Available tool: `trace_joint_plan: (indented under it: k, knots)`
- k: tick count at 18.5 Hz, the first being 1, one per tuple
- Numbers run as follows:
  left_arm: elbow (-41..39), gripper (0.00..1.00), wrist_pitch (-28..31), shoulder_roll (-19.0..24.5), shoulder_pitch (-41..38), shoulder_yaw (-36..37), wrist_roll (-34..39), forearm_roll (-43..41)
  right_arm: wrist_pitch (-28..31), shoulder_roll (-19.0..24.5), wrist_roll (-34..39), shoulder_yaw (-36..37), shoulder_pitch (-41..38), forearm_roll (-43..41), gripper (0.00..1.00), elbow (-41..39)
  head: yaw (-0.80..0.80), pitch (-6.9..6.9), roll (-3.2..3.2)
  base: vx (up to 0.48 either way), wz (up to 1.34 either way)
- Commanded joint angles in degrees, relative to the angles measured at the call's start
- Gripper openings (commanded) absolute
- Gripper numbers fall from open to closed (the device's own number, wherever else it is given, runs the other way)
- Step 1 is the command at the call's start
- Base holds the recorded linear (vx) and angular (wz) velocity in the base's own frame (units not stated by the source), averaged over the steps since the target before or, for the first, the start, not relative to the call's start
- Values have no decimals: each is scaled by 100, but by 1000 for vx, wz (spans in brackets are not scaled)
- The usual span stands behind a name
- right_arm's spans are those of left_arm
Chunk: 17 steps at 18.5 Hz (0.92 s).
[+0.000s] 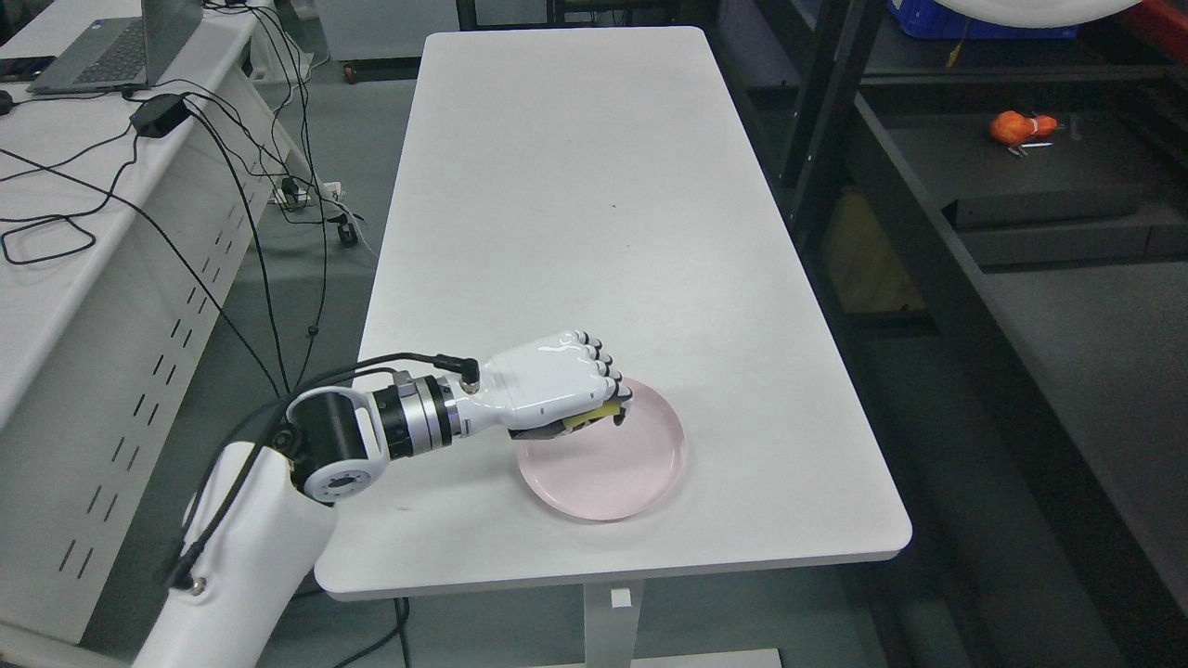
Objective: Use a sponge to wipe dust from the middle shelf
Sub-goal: 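Lift the sponge with the left hand and carry it toward the shelf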
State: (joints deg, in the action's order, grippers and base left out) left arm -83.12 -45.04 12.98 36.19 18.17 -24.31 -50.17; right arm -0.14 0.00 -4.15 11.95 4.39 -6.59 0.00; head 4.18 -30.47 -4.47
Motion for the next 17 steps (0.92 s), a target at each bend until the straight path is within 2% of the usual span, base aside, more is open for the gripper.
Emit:
trace_joint_plan:
  k: [1, 3, 7, 11, 17]
  knots:
    - [-143, 0, 4, 47, 143, -639, 5, 2577, 419, -100, 2, 0, 1, 0, 100, -100, 0, 0, 0, 0, 0]
    - [-143, 0, 4, 12, 133, -893, 153, 3125, 419, -100, 2, 0, 1, 0, 100, -100, 0, 0, 0, 0, 0]
    - [-248, 0, 4, -23, 116, -1201, 874, 3224, 419, -100, 2, 0, 1, 0, 100, -100, 0, 0, 0, -15, 0]
    - [-345, 0, 4, -216, 159, -1474, 884, 3224, 419, -100, 2, 0, 1, 0, 100, -100, 0, 0, 0, -76, 0]
    - [-371, 0, 4, -287, 291, -1483, 875, 3215, 419, -100, -7, 0, 1, 0, 100, -100, 0, 0, 0, -149, -99]
